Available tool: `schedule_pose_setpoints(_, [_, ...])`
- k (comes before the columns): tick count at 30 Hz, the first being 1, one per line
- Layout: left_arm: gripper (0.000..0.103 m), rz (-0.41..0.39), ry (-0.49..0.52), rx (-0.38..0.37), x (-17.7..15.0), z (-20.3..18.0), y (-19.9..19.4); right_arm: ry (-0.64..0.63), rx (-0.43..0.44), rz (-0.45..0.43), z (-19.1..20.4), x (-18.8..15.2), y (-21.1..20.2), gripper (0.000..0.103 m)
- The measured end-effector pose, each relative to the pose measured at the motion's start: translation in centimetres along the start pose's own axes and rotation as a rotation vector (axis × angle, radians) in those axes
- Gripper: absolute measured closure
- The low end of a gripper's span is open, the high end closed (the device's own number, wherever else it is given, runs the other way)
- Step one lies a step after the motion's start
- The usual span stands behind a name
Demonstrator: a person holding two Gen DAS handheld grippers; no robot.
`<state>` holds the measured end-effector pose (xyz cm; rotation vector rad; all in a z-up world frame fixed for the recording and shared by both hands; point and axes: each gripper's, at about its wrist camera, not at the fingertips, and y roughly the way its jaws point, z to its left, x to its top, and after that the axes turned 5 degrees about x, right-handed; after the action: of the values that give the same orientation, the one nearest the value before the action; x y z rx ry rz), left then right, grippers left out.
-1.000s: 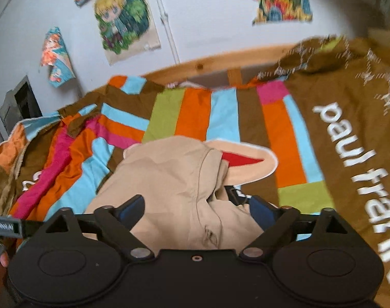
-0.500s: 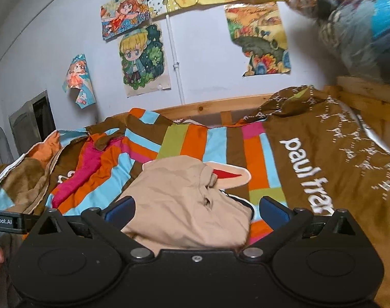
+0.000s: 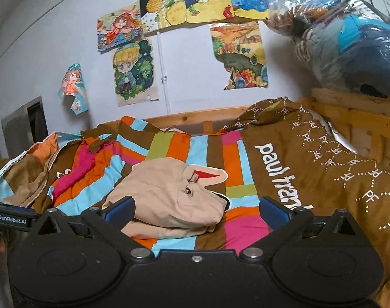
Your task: Fold large clothes
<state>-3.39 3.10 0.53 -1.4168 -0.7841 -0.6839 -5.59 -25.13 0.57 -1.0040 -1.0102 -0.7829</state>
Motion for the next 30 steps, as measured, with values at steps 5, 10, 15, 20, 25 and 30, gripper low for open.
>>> schedule_pose_setpoints(5, [0.001, 0.009, 0.002, 0.004, -0.14, -0.06, 0.17, -0.013, 0.003, 0.017, 0.24, -0.06, 0.47, 0.001])
schedule_pose_setpoints(10, [0.001, 0.014, 0.002, 0.004, -0.22, 0.03, 0.48, -0.017, 0.001, 0.026, 0.4, -0.16, 0.7, 0.001])
schedule_pose_setpoints(15, [0.001, 0.014, 0.002, 0.004, -0.3, -0.05, 0.48, -0.017, 0.001, 0.027, 0.4, -0.16, 0.75, 0.001])
schedule_pose_setpoints(20, [0.001, 0.015, 0.001, 0.003, -0.27, -0.02, 0.48, -0.018, -0.001, 0.027, 0.51, -0.19, 0.77, 0.001])
schedule_pose_setpoints(25, [0.001, 0.015, 0.002, 0.003, -0.2, 0.04, 0.46, -0.018, 0.0, 0.029, 0.46, -0.22, 0.75, 0.001])
schedule_pose_setpoints(30, [0.001, 0.043, 0.014, 0.006, -0.25, -0.1, 0.73, -0.022, 0.002, 0.033, 0.46, -0.34, 0.84, 0.001])
